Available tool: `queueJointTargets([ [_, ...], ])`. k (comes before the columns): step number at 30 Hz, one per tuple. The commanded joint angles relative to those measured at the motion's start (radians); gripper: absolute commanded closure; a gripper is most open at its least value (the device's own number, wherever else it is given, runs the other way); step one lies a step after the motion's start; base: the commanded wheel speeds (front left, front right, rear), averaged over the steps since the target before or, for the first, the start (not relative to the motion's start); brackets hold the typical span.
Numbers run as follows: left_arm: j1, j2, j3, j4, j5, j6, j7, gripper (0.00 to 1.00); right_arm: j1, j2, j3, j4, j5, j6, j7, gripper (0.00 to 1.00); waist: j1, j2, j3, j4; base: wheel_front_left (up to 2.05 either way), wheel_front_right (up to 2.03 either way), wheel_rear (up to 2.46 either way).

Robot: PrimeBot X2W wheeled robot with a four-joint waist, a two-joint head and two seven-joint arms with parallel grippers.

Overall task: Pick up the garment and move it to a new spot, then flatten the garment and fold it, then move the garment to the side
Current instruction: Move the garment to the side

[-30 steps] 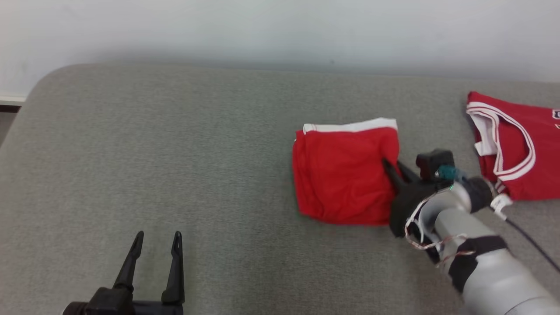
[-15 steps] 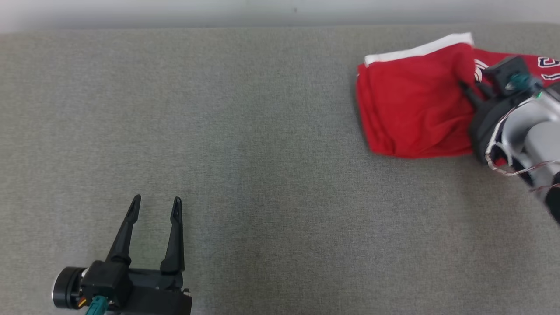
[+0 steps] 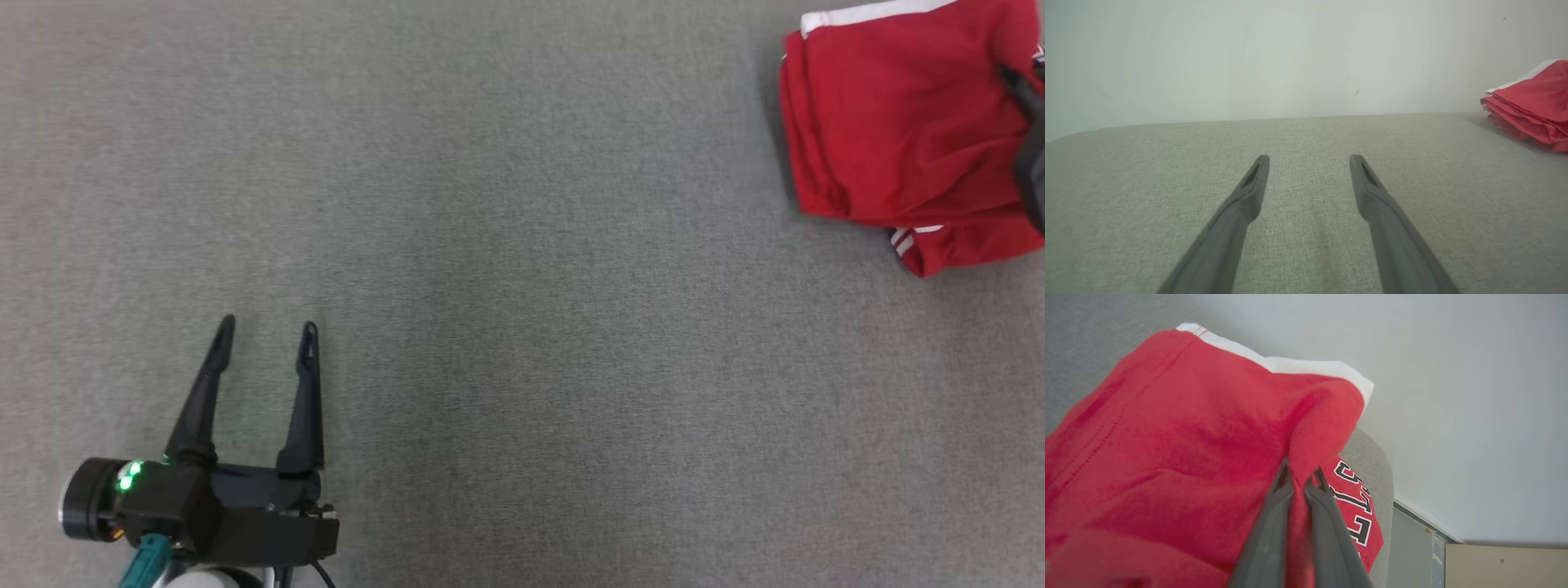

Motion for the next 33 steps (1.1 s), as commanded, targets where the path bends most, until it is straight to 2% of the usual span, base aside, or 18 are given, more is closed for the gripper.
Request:
queueJointTargets([
  [1,-0.008,0.010,0.004,-0.011,0.010,0.001,-0.003,0.00,-0.017,-0.014,0.011,-0.008,0.008,0.001,0.006,1.00,-0.0002,-0.0002,0.022,-0.023,0.00,0.00,0.00],
  [3,-0.002,0.009,0.017,-0.041,0.023,0.001,-0.003,0.00,-0.048,-0.056,0.033,-0.015,0.024,0.001,0.020,1.00,-0.0002,-0.0002,0.042,-0.040,0.00,0.00,0.00],
  [8,-0.019,0.017,0.019,-0.063,0.025,0.001,-0.003,0.00,-0.102,-0.114,0.060,0.003,0.010,0.001,0.047,1.00,-0.0002,-0.0002,0.071,-0.044,0.00,0.00,0.00],
  [17,-0.019,0.016,0.020,-0.071,0.030,0.001,-0.003,0.00,-0.137,-0.109,0.075,0.055,-0.022,0.001,0.063,1.00,-0.0002,-0.0002,0.092,-0.026,0.00,0.00,0.00],
  [18,-0.015,0.014,0.022,-0.071,0.032,0.001,-0.003,0.00,-0.141,-0.106,0.075,0.062,-0.027,0.001,0.061,0.82,-0.0002,-0.0002,0.091,-0.024,0.00,0.00,0.00],
  [19,-0.012,0.012,0.025,-0.072,0.031,0.001,-0.003,0.00,-0.145,-0.104,0.075,0.070,-0.032,0.001,0.053,0.30,-0.0002,-0.0002,0.090,-0.022,0.00,0.00,0.00],
  [20,-0.010,0.011,0.025,-0.071,0.031,0.001,-0.003,0.00,-0.150,-0.104,0.075,0.084,-0.039,0.001,0.047,0.00,-0.0002,-0.0002,0.087,-0.020,0.00,0.00,0.00],
  [25,0.004,0.001,0.036,-0.061,0.029,0.001,-0.003,0.00,-0.170,-0.078,0.059,0.159,-0.095,0.001,-0.038,0.00,-0.0002,-0.0002,0.049,-0.013,0.00,0.00,0.00],
  [29,0.027,-0.007,0.049,-0.047,0.019,0.001,-0.003,0.00,-0.155,-0.037,-0.012,0.209,-0.055,0.001,-0.155,0.00,-0.0002,-0.0002,-0.009,-0.012,0.00,0.00,0.00],
  [33,0.070,-0.014,0.065,-0.026,0.009,0.001,-0.003,0.00,-0.074,0.043,-0.100,0.254,0.028,0.001,-0.275,0.00,-0.0002,-0.0002,-0.084,-0.012,0.00,0.00,0.00],
])
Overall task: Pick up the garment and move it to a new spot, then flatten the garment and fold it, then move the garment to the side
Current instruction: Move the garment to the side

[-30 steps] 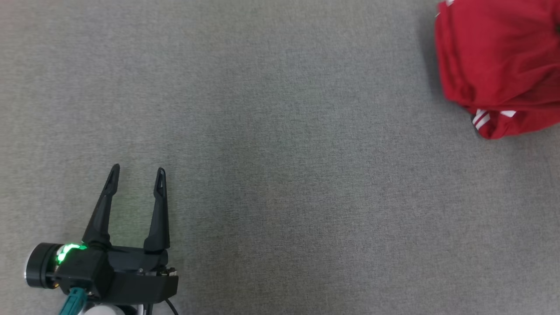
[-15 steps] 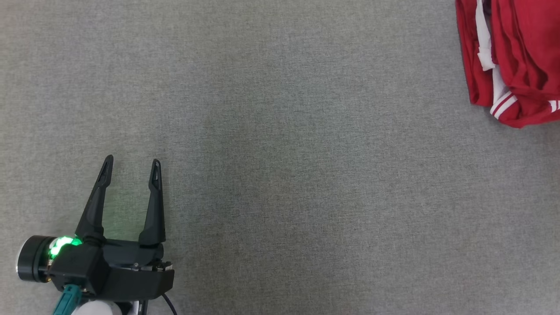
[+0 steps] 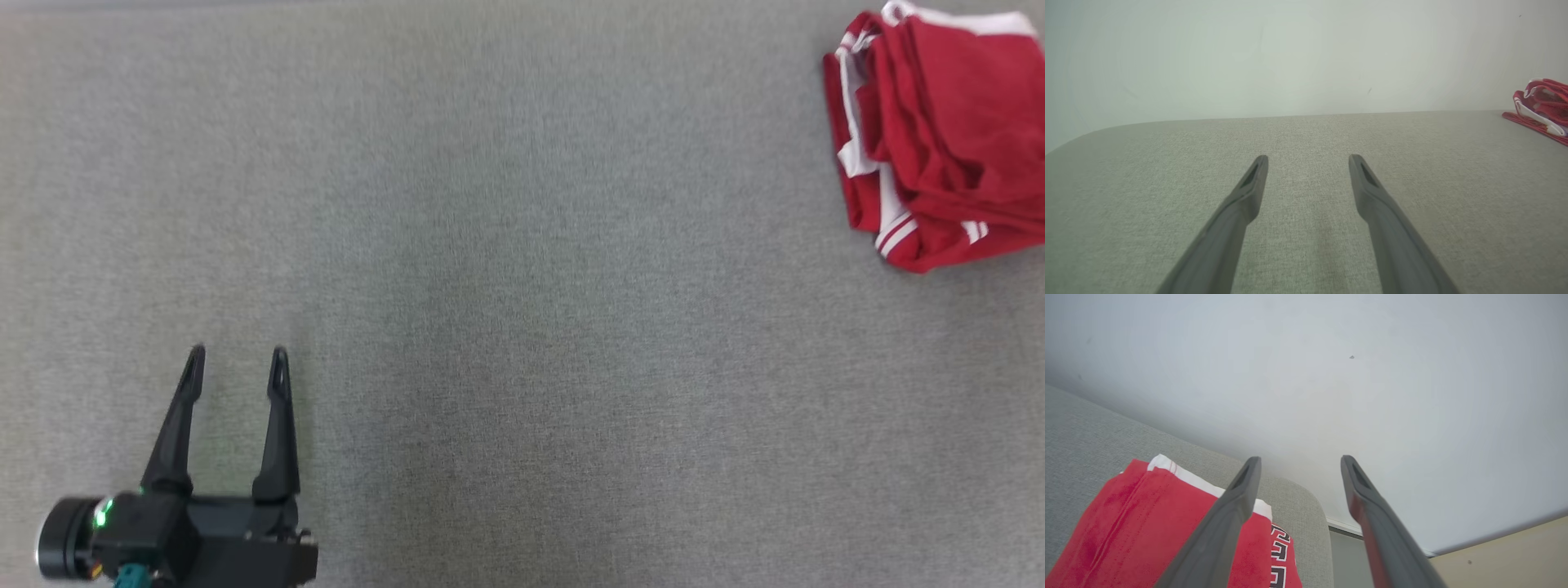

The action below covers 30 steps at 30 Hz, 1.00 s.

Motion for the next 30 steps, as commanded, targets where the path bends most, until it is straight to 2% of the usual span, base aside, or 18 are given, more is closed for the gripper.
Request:
queueJointTargets([
  [1,0.027,-0.005,0.005,0.007,-0.008,0.001,-0.003,0.00,0.042,0.022,-0.025,0.017,0.021,0.001,-0.039,0.00,0.0001,0.0001,-0.083,0.002,0.00,0.00,0.00],
  [6,0.074,-0.008,0.026,0.022,-0.007,0.001,-0.003,0.00,0.127,0.094,-0.105,0.022,0.061,0.001,-0.090,0.00,0.0001,0.0001,-0.142,0.003,0.00,0.00,0.00],
  [12,0.133,-0.013,0.048,0.026,-0.004,0.001,-0.003,0.00,0.393,0.165,-0.456,-0.192,-0.058,0.001,-0.094,0.00,0.0001,0.0001,-0.228,0.016,0.00,0.00,0.00],
  [17,0.162,-0.014,0.057,0.026,-0.003,0.006,-0.003,0.00,0.688,0.277,-0.781,-0.388,-0.237,0.001,-0.094,0.00,0.0001,0.0001,-0.273,0.025,0.00,0.00,0.00],
  [20,0.175,-0.014,0.052,0.028,-0.002,0.007,-0.003,0.00,0.850,0.370,-0.924,-0.513,-0.362,0.001,-0.094,0.00,0.0001,0.0001,-0.290,0.033,0.00,0.00,0.00],
  [25,0.186,-0.015,0.046,0.031,-0.014,0.017,-0.003,0.00,1.053,0.515,-1.051,-0.693,-0.498,0.001,-0.095,0.00,0.0001,0.0001,-0.317,0.041,0.00,0.00,0.00],
  [30,0.193,-0.015,0.031,0.045,-0.018,0.023,-0.003,0.00,1.195,0.627,-1.090,-0.821,-0.565,0.001,-0.094,0.00,0.0001,0.0001,-0.342,0.049,0.00,0.00,0.00],
])
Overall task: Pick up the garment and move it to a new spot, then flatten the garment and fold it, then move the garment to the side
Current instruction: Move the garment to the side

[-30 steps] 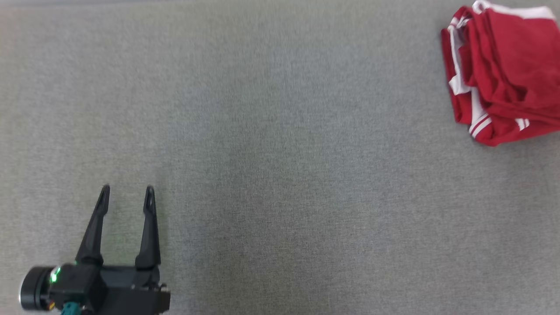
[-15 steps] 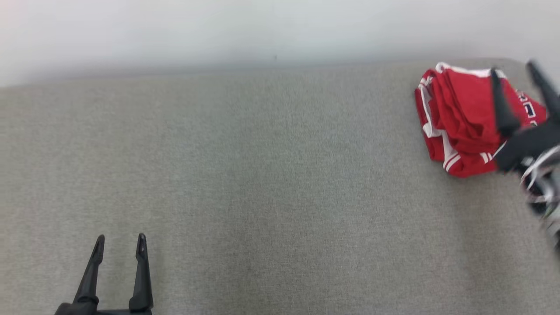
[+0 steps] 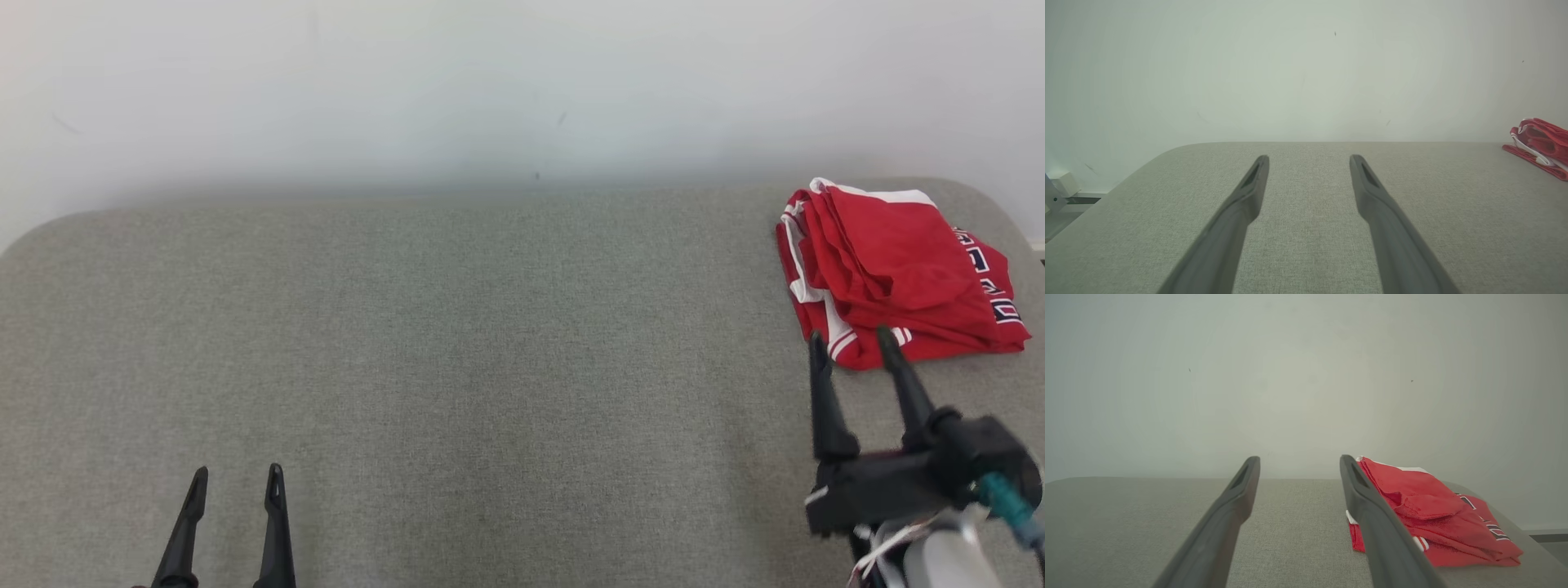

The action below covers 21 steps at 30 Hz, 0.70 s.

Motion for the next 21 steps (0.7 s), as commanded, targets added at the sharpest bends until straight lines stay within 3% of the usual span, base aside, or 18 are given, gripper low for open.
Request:
queueJointTargets([
  [1,0.011,-0.002,-0.007,0.006,-0.005,0.007,-0.003,0.00,0.054,0.037,-0.012,-0.038,-0.020,0.001,-0.004,0.00,0.0002,0.0001,-0.017,0.010,0.00,0.00,0.00],
  [10,0.023,-0.002,-0.025,0.045,0.005,0.033,-0.003,0.00,0.240,0.118,-0.031,-0.130,-0.094,0.001,-0.004,0.00,0.0002,0.0001,-0.039,0.023,0.00,0.00,0.00],
  [21,0.027,-0.001,-0.040,0.077,-0.016,0.038,-0.003,0.00,0.275,0.130,-0.022,-0.127,-0.082,0.001,-0.004,0.00,0.0002,0.0001,-0.047,0.016,0.00,0.00,0.00],
])
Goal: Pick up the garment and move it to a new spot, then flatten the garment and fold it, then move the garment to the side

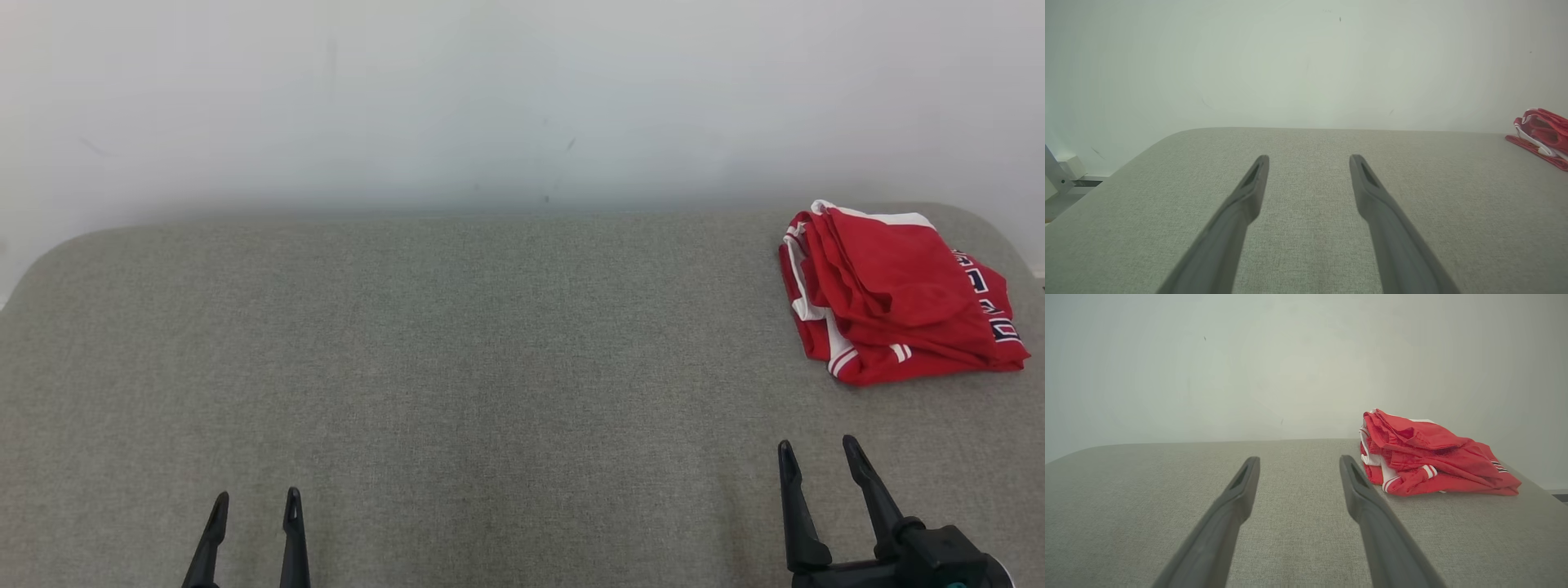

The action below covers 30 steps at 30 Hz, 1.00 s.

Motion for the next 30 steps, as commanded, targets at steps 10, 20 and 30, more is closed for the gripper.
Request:
queueJointTargets([
  [10,0.017,-0.001,0.001,0.028,-0.004,-0.007,-0.003,0.00,0.019,0.002,0.002,0.020,0.020,0.001,-0.004,0.00,0.0000,0.0000,-0.008,0.006,0.00,0.00,0.00],
  [20,0.016,-0.001,0.011,0.036,-0.008,-0.012,-0.003,0.00,0.016,0.003,0.005,0.027,0.023,0.001,-0.004,0.00,0.0000,0.0000,-0.005,0.007,0.00,0.00,0.00],
  [30,0.008,-0.001,0.019,0.042,-0.009,-0.008,-0.003,0.00,0.013,0.003,0.005,0.030,0.026,0.001,-0.004,0.00,0.0000,0.0000,-0.002,0.003,0.00,0.00,0.00],
])
